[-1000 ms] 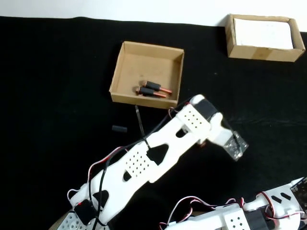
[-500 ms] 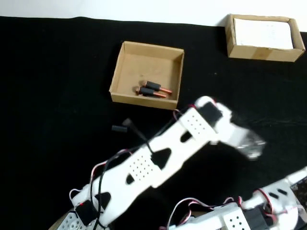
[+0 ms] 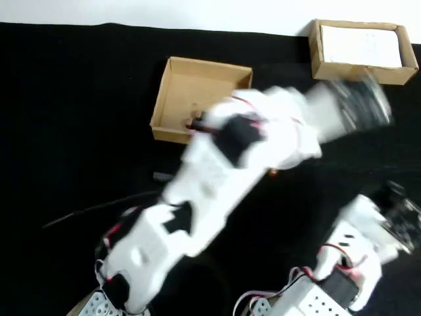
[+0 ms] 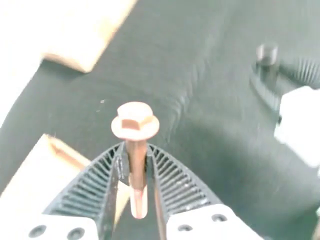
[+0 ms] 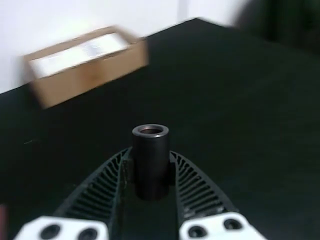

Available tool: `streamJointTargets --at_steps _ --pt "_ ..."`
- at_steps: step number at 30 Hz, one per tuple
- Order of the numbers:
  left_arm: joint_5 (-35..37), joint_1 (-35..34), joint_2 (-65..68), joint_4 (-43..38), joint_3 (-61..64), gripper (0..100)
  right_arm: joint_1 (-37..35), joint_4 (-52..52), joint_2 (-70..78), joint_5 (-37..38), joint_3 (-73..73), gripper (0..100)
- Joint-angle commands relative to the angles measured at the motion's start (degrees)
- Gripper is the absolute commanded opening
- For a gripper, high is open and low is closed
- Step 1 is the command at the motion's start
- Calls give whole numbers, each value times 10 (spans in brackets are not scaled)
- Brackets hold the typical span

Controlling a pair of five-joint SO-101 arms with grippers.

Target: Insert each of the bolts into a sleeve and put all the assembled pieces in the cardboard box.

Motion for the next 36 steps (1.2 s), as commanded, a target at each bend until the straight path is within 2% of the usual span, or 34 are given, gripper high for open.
streamJointTargets --at_steps 1,4,10,17,25,30,36 --pt "104 -58 -102 3 20 9 -99 49 -4 -7 -69 6" --pt "142 -95 -189 3 131 9 -177 90 -4 -7 -103 6" --pt "148 -113 -395 -1 414 9 -298 181 -4 -4 -167 6" --pt "145 -112 -569 -2 647 9 -403 244 -4 -4 -172 6" --pt "144 -112 -766 -17 893 9 -489 246 -4 -3 -172 6" --pt "147 -113 -893 -175 1070 9 -548 231 -4 3 -170 6" --pt "148 -112 -1066 -465 1345 9 -555 146 -4 34 -166 6"
